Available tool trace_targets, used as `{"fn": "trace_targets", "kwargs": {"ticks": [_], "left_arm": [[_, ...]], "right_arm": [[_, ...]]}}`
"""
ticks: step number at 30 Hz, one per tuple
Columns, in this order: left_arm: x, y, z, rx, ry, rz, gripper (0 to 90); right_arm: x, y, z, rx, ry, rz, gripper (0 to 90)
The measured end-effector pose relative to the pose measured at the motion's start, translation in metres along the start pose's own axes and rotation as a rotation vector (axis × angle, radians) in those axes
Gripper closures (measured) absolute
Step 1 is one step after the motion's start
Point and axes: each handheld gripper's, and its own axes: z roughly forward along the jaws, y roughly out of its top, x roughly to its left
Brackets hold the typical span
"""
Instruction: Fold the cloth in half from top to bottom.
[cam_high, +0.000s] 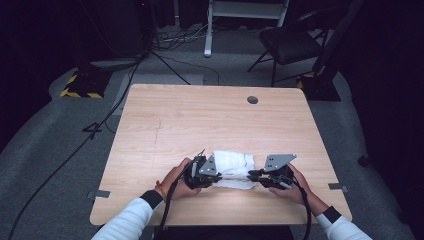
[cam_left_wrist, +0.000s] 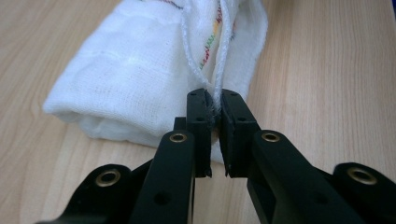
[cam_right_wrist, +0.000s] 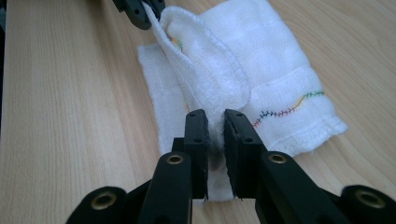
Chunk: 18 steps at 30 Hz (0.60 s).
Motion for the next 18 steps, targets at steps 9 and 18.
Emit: {"fn": "trace_targets", "kwargs": {"ticks": [9, 18], "left_arm": [[-0.005, -0.007, 0.011, 0.042, -0.024, 0.001, 82.2], [-0.008, -0.018, 0.009, 0.019, -0.013, -0.031, 79.4]], "right_arm": [[0.006, -0.012, 0.006, 0.029, -0.003, 0.005, 78.7], [0.005, -0.028, 0.004, 0.039, -0.012, 0.033, 74.6]]}}
